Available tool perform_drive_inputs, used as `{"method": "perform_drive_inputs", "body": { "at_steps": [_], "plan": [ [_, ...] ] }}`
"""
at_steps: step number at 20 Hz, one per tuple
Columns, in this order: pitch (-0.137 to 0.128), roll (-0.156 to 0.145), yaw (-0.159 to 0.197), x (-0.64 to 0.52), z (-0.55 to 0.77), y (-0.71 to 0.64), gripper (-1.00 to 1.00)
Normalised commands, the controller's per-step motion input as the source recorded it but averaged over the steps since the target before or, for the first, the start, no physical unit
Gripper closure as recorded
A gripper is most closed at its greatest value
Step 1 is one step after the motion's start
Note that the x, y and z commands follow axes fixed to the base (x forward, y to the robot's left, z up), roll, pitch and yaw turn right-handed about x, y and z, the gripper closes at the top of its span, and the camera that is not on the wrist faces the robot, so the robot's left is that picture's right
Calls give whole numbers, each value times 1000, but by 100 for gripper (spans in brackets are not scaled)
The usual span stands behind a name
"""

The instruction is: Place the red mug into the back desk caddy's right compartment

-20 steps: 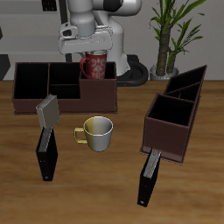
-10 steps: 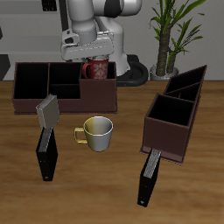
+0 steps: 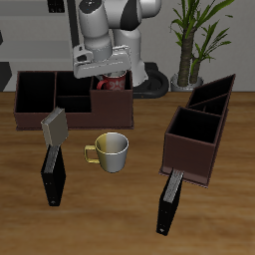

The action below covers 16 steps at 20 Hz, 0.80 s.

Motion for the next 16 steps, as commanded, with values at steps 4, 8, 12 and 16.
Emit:
{"method": "perform_drive_inputs", "body": {
  "at_steps": [4, 8, 12, 16],
  "plan": [
    [58, 40, 6, -88, -205, 139, 100],
    [94, 1, -60, 91, -118, -110, -100],
    [15, -35, -5, 69, -26, -108, -100],
    [-5, -3, -6, 33, 36, -24, -100]
  ]
}}
